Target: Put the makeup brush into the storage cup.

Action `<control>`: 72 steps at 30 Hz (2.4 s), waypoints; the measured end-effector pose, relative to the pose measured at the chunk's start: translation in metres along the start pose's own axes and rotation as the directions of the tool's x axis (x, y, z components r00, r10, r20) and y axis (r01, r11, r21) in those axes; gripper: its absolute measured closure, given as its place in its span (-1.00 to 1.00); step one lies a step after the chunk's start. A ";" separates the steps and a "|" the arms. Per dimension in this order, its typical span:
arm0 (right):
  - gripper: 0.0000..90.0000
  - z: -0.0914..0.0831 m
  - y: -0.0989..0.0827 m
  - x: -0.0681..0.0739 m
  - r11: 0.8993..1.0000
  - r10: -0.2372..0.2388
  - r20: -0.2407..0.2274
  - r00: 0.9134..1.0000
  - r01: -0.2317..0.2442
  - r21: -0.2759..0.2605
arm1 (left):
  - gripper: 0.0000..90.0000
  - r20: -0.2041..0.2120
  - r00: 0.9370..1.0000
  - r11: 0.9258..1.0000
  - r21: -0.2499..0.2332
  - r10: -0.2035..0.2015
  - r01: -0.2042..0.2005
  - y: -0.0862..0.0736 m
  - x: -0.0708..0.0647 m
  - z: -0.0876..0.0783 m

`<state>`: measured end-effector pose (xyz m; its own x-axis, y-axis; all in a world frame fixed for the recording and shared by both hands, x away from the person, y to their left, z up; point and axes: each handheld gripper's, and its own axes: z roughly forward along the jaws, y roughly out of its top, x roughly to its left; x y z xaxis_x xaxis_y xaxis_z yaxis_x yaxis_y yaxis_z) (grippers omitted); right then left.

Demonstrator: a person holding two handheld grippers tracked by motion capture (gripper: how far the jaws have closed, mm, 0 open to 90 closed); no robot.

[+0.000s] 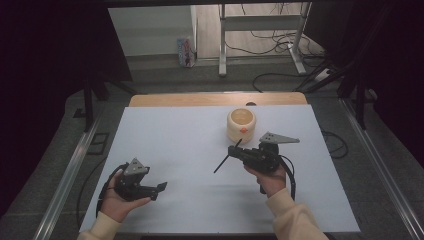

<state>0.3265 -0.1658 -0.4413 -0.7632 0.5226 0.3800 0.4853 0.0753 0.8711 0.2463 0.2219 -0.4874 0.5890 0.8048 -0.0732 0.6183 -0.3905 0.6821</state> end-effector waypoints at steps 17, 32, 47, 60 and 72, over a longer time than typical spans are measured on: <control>0.90 -0.010 0.016 -0.002 0.999 -0.013 0.011 1.000 0.014 -0.051 | -0.62 -0.010 1.000 1.000 0.022 0.017 -0.017 0.000 0.000 0.003; 0.90 -0.012 0.037 -0.007 0.995 -0.038 0.020 0.999 0.040 -0.096 | -0.62 -0.005 1.000 0.999 0.038 0.022 -0.021 0.000 0.000 0.005; 0.90 -0.007 0.064 -0.023 0.987 -0.052 0.052 0.997 0.059 -0.147 | -0.62 -0.007 1.000 0.999 0.042 0.022 -0.021 0.000 0.000 0.006; 0.90 -0.003 0.076 -0.044 0.987 -0.019 0.108 0.994 0.037 -0.160 | -0.62 -0.007 1.000 0.999 0.046 0.019 -0.019 0.000 0.000 0.007; 0.90 -0.005 0.080 -0.067 0.982 0.020 0.155 0.988 0.009 -0.187 | -0.62 -0.005 1.000 0.999 0.047 0.024 -0.024 0.000 -0.001 0.007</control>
<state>0.4144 -0.1987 -0.3960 -0.6776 0.6497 0.3446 0.3901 -0.0796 0.9173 0.2498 0.2179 -0.4926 0.6011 0.7974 -0.0535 0.6281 -0.4300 0.6486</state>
